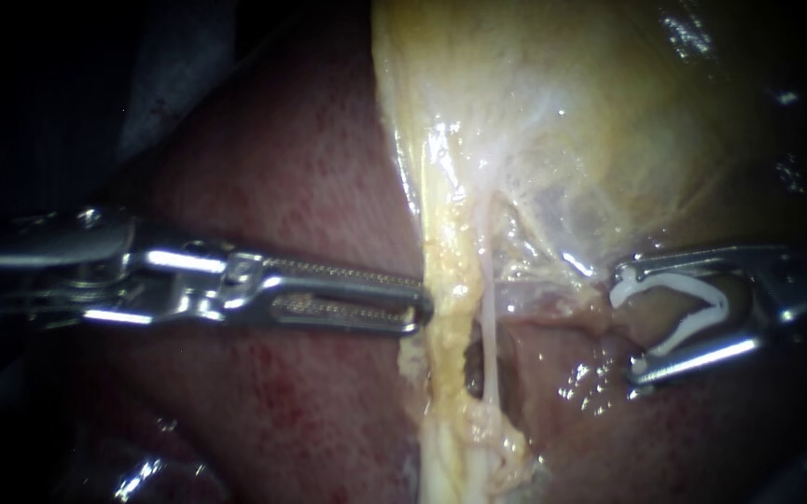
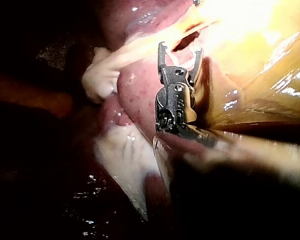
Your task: Clipping first clip left tube
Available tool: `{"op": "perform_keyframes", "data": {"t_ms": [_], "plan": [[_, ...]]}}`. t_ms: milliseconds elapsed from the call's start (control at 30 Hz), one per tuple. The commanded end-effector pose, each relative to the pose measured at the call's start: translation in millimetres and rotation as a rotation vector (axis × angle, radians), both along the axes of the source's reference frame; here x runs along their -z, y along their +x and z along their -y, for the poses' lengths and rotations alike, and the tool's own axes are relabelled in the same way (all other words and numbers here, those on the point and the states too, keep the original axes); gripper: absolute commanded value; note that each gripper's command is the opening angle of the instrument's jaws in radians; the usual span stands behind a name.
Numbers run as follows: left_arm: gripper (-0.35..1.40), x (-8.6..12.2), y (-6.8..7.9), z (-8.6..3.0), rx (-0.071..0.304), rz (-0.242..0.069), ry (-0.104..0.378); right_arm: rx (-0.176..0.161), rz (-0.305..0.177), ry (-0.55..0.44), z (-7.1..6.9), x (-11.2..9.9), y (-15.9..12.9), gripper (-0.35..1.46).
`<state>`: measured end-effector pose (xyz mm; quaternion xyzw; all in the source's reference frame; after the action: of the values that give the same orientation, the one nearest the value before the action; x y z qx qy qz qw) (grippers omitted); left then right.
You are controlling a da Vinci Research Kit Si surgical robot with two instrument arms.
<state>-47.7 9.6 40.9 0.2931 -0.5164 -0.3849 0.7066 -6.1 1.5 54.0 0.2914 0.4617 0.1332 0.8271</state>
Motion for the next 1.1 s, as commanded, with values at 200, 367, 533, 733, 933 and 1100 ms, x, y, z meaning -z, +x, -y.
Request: {"op": "perform_keyframes", "data": {"t_ms": [200,367,533,733,933,1100], "plan": [[-0.35,0.9,0.6,-0.2,-0.003,0.004,0.004,-0.001,0.0,0.001,0.1,0.3,0.2,0.6],[-0.35,2.3,1.3,-0.1,-0.005,0.009,0.009,-0.002,0.004,0.001,0.4,0.7,0.8,0.6],[-0.35,3.2,2.0,0.4,-0.008,0.014,0.01,-0.005,0.006,0.001,0.7,1.3,1.5,0.6],[-0.35,3.4,2.9,0.8,-0.013,0.017,0.01,-0.009,0.008,0.002,1.2,1.9,2.5,0.6],[-0.35,3.7,2.8,1.0,-0.013,0.017,0.01,-0.02,0.014,0.0,1.7,2.5,4.5,0.6],[-0.35,4.0,2.6,1.2,-0.013,0.017,0.01,-0.025,0.018,-0.001,2.2,2.5,6.2,0.6]]}}
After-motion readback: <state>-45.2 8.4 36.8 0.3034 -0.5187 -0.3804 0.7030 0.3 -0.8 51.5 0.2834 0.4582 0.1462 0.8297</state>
